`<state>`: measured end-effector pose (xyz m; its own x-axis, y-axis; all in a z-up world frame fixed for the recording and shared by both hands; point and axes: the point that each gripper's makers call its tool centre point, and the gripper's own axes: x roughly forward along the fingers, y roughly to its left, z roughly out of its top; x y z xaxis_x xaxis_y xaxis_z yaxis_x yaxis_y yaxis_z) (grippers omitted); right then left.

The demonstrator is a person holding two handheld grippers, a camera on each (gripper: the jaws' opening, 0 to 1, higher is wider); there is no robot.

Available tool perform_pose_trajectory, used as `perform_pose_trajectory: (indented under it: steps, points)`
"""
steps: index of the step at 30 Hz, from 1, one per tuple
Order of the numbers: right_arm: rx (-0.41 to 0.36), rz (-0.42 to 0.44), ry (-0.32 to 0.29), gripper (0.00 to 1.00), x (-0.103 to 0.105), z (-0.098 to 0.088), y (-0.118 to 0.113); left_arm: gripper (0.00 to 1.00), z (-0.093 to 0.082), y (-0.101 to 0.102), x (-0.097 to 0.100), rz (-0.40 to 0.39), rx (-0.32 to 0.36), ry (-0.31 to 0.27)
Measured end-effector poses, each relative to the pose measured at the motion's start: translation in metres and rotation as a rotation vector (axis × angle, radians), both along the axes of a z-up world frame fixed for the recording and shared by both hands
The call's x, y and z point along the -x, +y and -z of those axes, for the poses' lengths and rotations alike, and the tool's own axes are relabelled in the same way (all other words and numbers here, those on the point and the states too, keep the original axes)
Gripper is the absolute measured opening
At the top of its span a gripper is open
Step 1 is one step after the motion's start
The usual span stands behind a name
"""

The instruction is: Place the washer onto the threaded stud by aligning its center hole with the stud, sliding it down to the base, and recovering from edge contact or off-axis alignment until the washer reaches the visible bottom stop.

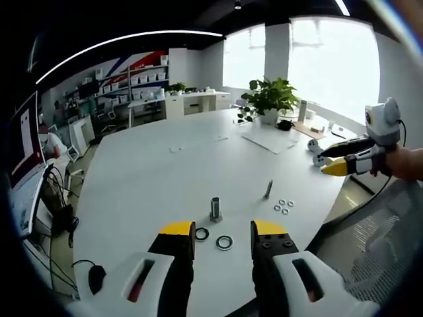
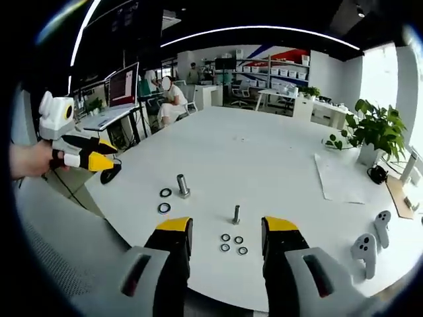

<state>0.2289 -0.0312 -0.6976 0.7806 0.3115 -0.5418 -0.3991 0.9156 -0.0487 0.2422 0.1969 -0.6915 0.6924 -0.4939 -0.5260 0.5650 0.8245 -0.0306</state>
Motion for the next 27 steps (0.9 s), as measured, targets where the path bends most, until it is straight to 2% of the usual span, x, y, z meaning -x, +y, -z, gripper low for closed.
perform_pose_trajectory:
  steps: [4,6,9,11,12,13,18,21,27]
  points:
    - [-0.006,-0.004,0.001,0.44,-0.001,-0.001,0.003,0.32,0.0,0.001,-0.001,-0.003,0.003,0.0]
    - [-0.033,0.011,0.001,0.44,-0.004,-0.002,0.002,0.32,-0.001,0.002,-0.001,-0.007,0.011,-0.001]
    - [-0.108,0.066,0.023,0.45,-0.008,-0.001,-0.003,0.32,-0.003,0.003,-0.003,-0.013,0.017,-0.007]
    - [-0.187,0.106,0.034,0.46,-0.009,-0.003,-0.004,0.32,-0.003,0.003,-0.003,-0.014,0.018,-0.008]
    - [-0.228,0.127,0.025,0.46,-0.011,-0.006,-0.005,0.32,-0.003,0.004,-0.003,-0.014,0.017,-0.007]
    - [-0.236,0.139,0.021,0.46,-0.012,-0.007,-0.007,0.32,-0.002,0.004,-0.003,-0.015,0.018,-0.004]
    - [-0.196,0.126,0.039,0.46,-0.01,0.002,-0.007,0.32,-0.002,0.004,-0.004,-0.019,0.023,-0.002]
    - [-0.143,0.103,0.038,0.46,-0.009,0.006,-0.005,0.32,0.001,0.003,-0.003,-0.016,0.021,0.006]
    - [-0.127,0.091,0.044,0.47,-0.008,0.008,-0.005,0.32,0.0,0.005,-0.003,-0.022,0.022,0.009]
